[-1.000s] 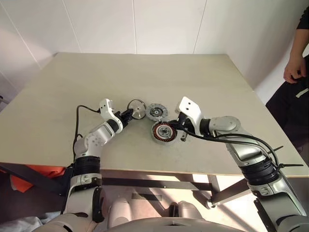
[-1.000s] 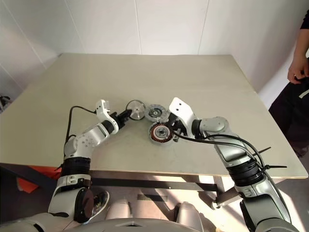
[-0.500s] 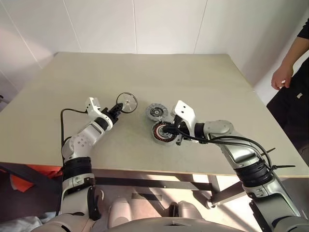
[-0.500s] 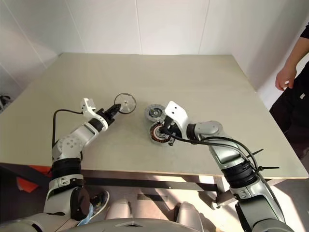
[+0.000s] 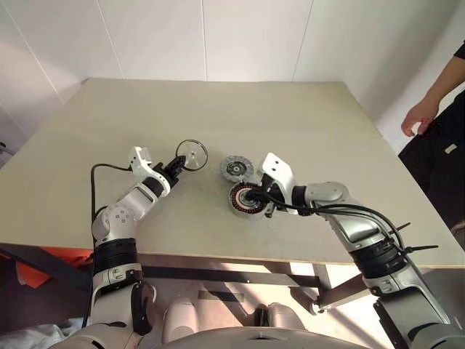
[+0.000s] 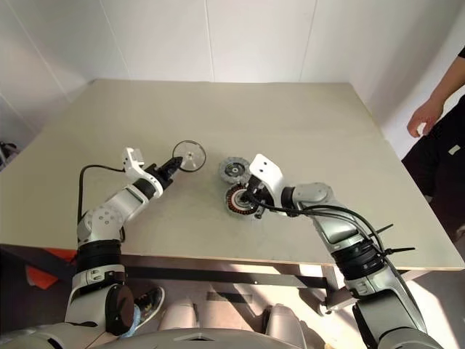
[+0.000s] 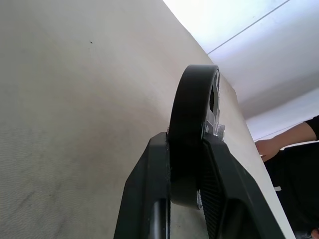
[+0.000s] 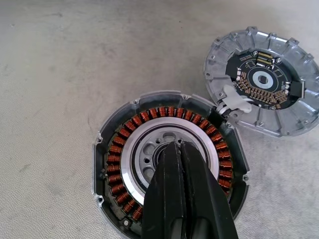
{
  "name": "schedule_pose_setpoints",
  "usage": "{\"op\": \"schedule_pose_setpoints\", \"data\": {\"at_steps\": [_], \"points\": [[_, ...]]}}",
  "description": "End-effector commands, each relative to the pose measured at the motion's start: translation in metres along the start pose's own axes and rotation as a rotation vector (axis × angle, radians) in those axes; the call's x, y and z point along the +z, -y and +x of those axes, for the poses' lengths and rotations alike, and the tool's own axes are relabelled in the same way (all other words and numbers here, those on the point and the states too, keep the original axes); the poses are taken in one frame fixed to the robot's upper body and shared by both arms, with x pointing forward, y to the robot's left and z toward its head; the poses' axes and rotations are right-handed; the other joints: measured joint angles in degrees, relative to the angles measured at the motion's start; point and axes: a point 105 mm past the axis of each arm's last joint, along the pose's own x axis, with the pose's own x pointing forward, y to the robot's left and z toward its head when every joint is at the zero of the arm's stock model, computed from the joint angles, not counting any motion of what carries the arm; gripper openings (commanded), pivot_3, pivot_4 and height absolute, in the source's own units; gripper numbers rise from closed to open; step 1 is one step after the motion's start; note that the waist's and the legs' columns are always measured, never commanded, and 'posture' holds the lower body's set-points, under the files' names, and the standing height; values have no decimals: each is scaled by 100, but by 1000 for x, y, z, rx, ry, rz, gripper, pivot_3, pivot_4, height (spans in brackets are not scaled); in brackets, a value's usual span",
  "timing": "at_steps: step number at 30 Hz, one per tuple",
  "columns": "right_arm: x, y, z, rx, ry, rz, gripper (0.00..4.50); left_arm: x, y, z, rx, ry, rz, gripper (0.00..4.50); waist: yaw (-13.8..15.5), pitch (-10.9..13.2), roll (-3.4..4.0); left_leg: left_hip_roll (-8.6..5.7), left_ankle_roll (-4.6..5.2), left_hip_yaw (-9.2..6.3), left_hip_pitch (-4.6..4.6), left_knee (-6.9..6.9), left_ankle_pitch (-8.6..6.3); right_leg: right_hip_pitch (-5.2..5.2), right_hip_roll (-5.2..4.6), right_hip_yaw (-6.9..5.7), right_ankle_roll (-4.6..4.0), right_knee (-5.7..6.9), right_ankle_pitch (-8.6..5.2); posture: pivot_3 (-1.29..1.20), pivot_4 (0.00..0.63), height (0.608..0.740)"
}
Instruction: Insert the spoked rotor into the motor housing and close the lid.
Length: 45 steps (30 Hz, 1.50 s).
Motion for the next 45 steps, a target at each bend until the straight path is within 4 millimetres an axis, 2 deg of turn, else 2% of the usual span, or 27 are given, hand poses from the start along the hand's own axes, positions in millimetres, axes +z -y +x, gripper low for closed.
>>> {"op": "schedule_pose_setpoints", "data": {"at_steps": [1,5,10,12,15,18,21,25,28,32,39,45], "points": [[29,2,-6,-10,72,-66,0,8,14,2,-50,20,20,495,0,0,0,0,-1,0,0,0,0,-1,0,0,0,0,0,0,0,740],[16,-1,2,2,44,-35,0,7,14,1,-48,16,23,495,-2,0,-1,0,-1,0,1,0,0,-1,0,0,0,-2,0,0,0,740],[-14,-5,15,15,-21,78,0,8,12,0,-39,15,29,495,-8,0,-1,0,0,0,1,0,0,-1,-1,-1,0,-2,0,0,0,740],[-24,0,17,-17,-53,57,0,9,13,0,-38,13,36,495,-18,-3,-6,0,1,1,2,-1,-1,1,0,0,0,-1,0,0,0,740],[0,6,9,-23,34,50,0,5,18,1,-50,-4,51,495,-16,-3,-6,0,5,1,24,-1,-3,22,-1,0,1,-2,-1,0,0,740],[16,12,-3,-30,70,7,0,0,28,4,-82,-27,52,495,-1,-2,-7,-1,7,0,43,0,-4,29,-1,0,2,-5,-1,0,0,740],[28,19,-12,-60,92,-25,0,-6,52,9,-172,-59,-1,495,3,0,-9,-2,7,0,40,0,-5,30,-2,0,2,-9,-1,0,0,740],[38,24,-17,-97,116,-46,0,-36,74,12,-248,-230,-145,495,8,0,-10,-1,2,0,37,-2,-2,30,-2,-1,1,-11,-1,0,0,740],[42,31,-20,-146,126,-50,0,-59,76,12,-249,-335,-191,495,-7,1,-11,-2,1,1,36,-5,-2,30,-1,-1,1,-17,-1,0,0,740],[47,40,-27,-207,131,-61,0,-78,84,9,-275,-424,-204,495,-21,5,-11,-1,0,1,25,-12,-1,29,2,-2,2,-20,-1,0,0,740],[60,77,-48,-432,157,-60,0,-95,88,5,-303,-539,-252,495,0,6,-10,-7,1,1,29,-8,-1,29,-4,-4,2,-30,-1,0,0,740],[63,85,-55,-486,164,-57,0,-104,87,3,-299,-588,-287,495,-2,6,-10,-5,1,1,28,-13,-2,29,-2,-6,3,-38,-1,0,0,740]]}}
